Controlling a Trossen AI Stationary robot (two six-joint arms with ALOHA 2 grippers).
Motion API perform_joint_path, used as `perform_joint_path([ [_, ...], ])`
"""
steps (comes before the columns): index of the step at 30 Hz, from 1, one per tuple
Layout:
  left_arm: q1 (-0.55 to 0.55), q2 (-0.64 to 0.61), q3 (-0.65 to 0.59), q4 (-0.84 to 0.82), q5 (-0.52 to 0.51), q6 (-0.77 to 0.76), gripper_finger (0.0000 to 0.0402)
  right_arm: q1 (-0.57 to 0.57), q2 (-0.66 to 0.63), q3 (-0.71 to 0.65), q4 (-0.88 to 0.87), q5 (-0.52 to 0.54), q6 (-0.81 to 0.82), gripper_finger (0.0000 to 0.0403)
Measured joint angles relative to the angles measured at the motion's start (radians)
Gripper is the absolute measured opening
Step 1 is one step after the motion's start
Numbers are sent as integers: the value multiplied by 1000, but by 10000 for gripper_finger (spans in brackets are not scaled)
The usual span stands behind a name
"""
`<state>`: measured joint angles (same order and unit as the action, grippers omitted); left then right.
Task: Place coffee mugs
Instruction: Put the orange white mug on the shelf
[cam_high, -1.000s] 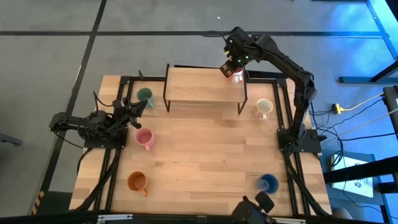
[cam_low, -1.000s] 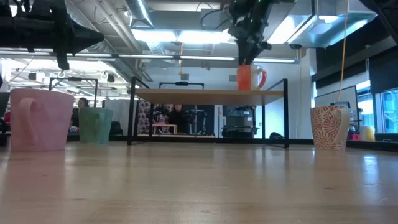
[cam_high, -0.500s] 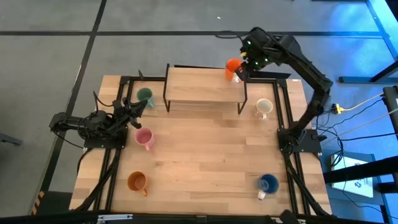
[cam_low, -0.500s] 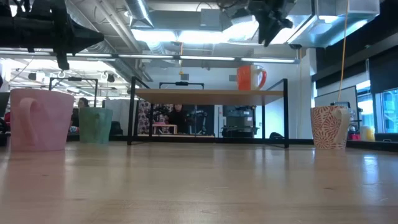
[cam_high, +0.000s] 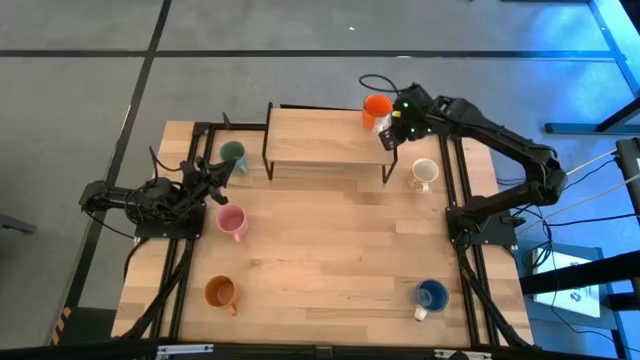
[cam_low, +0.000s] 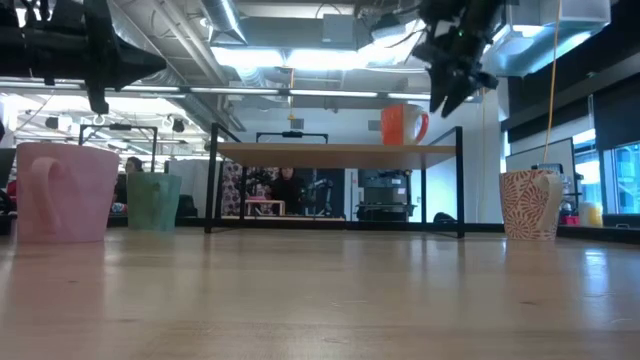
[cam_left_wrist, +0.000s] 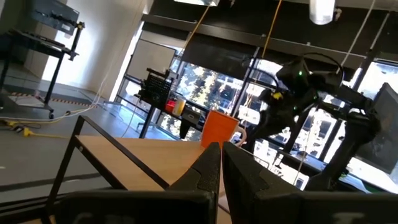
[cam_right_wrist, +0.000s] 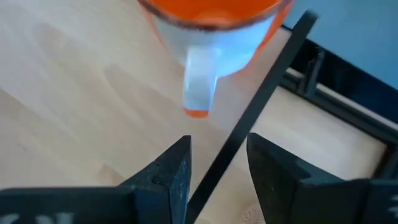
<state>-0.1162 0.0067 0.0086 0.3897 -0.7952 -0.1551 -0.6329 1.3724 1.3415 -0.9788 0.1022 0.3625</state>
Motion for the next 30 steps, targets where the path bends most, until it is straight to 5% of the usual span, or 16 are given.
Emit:
perform_joint_path([
  [30,0,0,0,0,3,0,11,14,8,-53,233,-121,-53,143],
])
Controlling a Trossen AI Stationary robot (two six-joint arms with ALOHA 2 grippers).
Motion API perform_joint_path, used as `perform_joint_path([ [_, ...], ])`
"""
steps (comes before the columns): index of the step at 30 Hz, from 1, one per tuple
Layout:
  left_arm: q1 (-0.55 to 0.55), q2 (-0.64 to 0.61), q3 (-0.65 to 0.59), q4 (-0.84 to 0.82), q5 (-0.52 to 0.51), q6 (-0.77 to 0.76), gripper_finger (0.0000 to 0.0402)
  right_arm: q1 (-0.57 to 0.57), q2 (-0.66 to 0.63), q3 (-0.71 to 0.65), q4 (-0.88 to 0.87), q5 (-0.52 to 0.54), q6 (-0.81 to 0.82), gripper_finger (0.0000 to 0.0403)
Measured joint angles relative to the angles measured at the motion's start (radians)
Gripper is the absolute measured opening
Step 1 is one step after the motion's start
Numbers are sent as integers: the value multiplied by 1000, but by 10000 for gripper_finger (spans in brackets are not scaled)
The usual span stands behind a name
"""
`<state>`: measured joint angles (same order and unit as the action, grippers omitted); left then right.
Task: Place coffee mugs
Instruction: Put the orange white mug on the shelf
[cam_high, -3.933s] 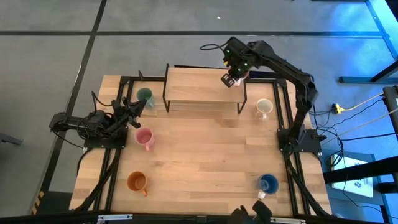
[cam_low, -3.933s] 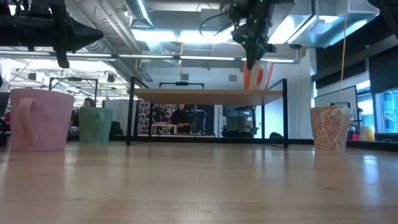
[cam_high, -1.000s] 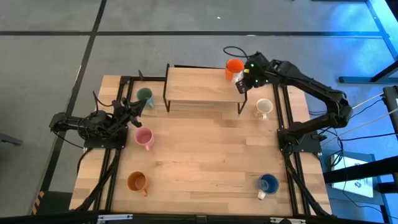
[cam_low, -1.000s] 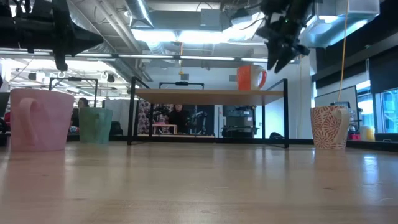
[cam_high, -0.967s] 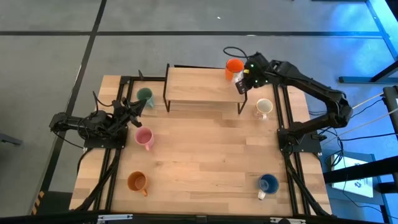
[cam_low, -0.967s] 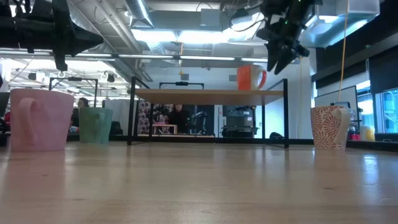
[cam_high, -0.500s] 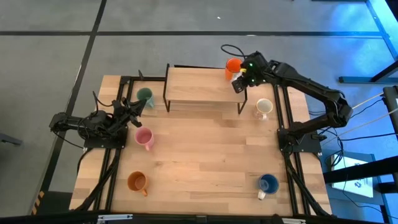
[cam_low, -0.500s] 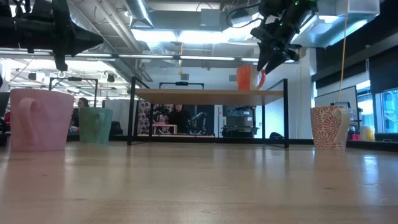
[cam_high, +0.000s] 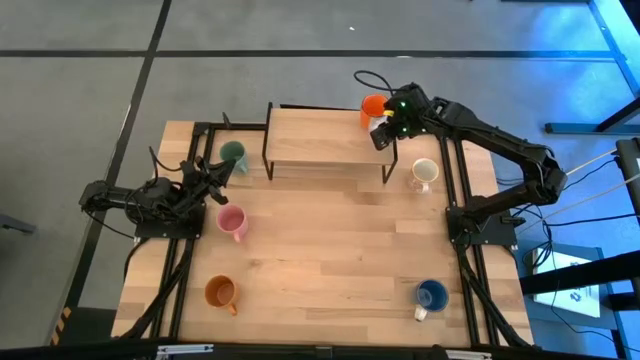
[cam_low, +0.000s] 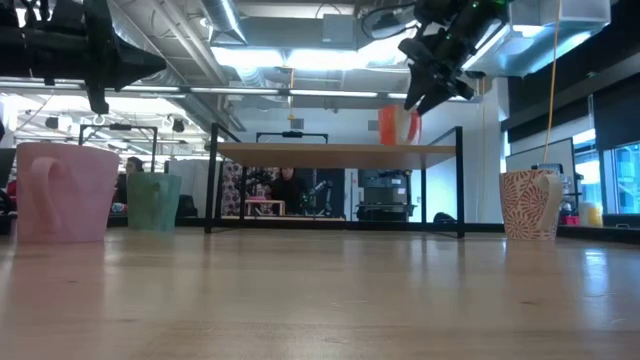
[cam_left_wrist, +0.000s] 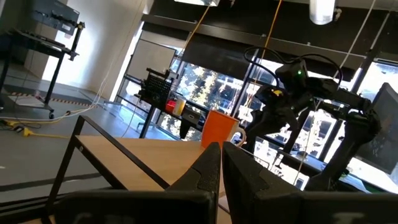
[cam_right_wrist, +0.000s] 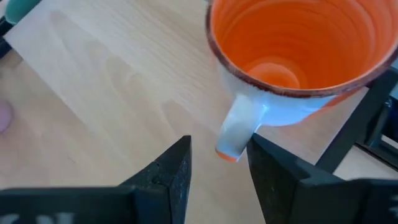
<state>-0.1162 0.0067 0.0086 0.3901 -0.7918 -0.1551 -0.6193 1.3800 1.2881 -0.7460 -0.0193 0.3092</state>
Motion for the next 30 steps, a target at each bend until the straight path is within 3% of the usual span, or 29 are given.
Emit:
perform_joint_path([
  [11,0,0,0,0,0,0,11,-2,12,14,-36,0,-53,143],
  [17,0,0,0,0,0,0,11,-2,10,138,-125,54,-94,143],
  [23,0,0,0,0,-1,0,11,36,21,236,-82,91,-134,143],
  [30,0,0,0,0,-3,0,11,109,152,367,-70,158,-223,143],
])
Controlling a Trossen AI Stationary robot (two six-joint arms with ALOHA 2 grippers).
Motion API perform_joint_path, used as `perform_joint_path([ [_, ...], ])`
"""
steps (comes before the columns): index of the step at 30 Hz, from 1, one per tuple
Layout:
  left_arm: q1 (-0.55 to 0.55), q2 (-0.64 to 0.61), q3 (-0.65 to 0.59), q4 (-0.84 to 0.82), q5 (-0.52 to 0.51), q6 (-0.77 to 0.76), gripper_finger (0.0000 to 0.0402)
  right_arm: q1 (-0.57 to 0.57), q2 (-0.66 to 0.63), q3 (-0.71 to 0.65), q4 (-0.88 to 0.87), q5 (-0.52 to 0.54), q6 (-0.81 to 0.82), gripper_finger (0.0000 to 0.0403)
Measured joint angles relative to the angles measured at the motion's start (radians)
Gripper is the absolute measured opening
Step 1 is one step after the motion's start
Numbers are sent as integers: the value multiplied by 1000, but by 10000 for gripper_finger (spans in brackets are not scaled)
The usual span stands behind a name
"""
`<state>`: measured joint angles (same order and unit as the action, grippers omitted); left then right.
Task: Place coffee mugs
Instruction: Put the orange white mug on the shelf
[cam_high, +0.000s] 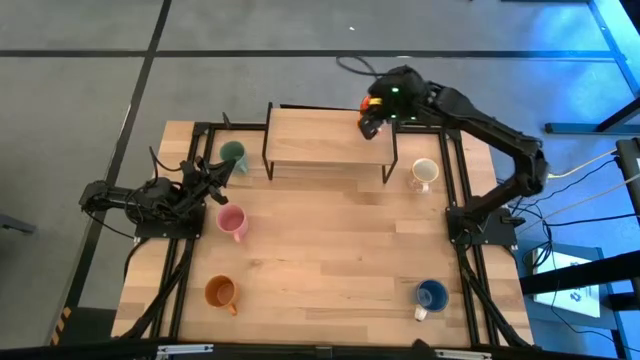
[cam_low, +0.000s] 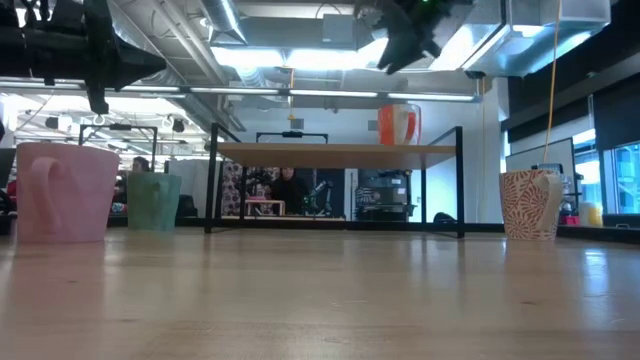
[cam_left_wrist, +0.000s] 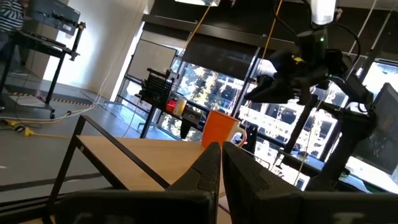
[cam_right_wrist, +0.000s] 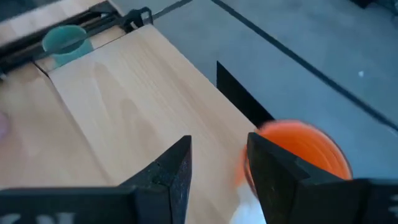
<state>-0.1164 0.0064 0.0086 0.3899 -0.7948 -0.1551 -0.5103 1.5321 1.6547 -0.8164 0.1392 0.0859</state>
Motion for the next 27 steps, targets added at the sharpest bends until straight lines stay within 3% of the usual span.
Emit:
perform_joint_path([
  [14,0,0,0,-9,0,0,11,13,343,288,-197,209,-232,143],
  [27,0,0,0,-9,-4,5,11,13,387,294,-266,352,-301,143],
])
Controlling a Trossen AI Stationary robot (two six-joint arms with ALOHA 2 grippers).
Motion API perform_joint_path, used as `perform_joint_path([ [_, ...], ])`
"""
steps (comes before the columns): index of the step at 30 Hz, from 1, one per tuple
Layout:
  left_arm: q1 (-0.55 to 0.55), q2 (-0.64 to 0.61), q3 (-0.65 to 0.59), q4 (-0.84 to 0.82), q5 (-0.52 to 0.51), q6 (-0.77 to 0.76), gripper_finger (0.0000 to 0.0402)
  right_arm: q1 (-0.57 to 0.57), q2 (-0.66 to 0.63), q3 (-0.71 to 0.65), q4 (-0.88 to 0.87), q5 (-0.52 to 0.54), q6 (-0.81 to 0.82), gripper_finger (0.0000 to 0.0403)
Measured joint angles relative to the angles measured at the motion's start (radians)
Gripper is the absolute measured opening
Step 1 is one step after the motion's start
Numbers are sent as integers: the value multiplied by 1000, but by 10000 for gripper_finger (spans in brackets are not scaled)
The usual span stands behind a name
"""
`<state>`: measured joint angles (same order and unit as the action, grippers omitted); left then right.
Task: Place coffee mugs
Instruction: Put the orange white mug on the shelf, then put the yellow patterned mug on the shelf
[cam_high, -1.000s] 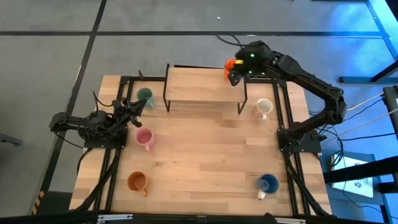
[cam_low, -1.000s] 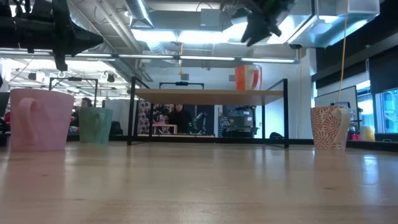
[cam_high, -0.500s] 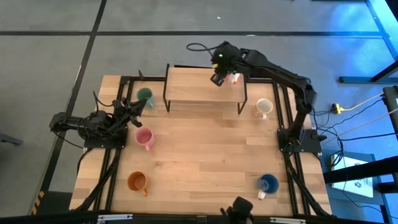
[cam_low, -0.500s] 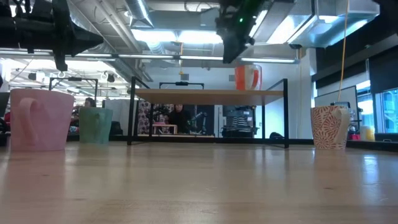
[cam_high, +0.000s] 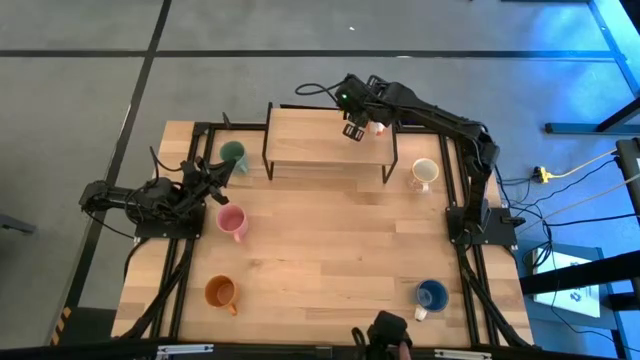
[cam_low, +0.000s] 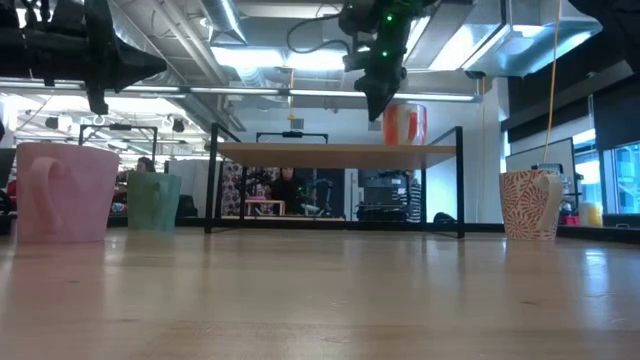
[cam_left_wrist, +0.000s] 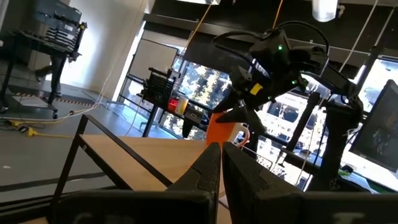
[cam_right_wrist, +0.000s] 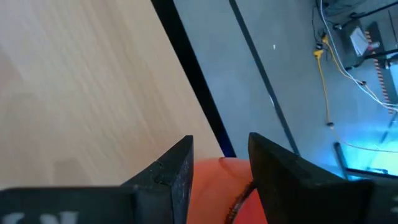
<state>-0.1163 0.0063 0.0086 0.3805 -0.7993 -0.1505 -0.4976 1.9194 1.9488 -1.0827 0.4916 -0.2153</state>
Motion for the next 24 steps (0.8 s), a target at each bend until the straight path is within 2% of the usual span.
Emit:
perform_joint_path([
  [8,0,0,0,-3,0,0,11,44,-17,10,22,-75,70,143],
  [10,0,0,0,-3,0,0,11,76,-43,20,28,-128,115,143],
  [13,0,0,0,-4,0,1,11,128,-104,20,24,-262,159,143],
  [16,0,0,0,-7,0,1,11,175,-177,1,28,-460,158,143],
  [18,0,0,0,-7,0,3,11,195,-235,-28,33,-550,157,143],
  [20,0,0,0,-7,0,3,11,206,-297,-79,37,-564,167,143],
  [24,0,0,0,-7,0,3,11,209,-436,-241,43,-512,245,143],
])
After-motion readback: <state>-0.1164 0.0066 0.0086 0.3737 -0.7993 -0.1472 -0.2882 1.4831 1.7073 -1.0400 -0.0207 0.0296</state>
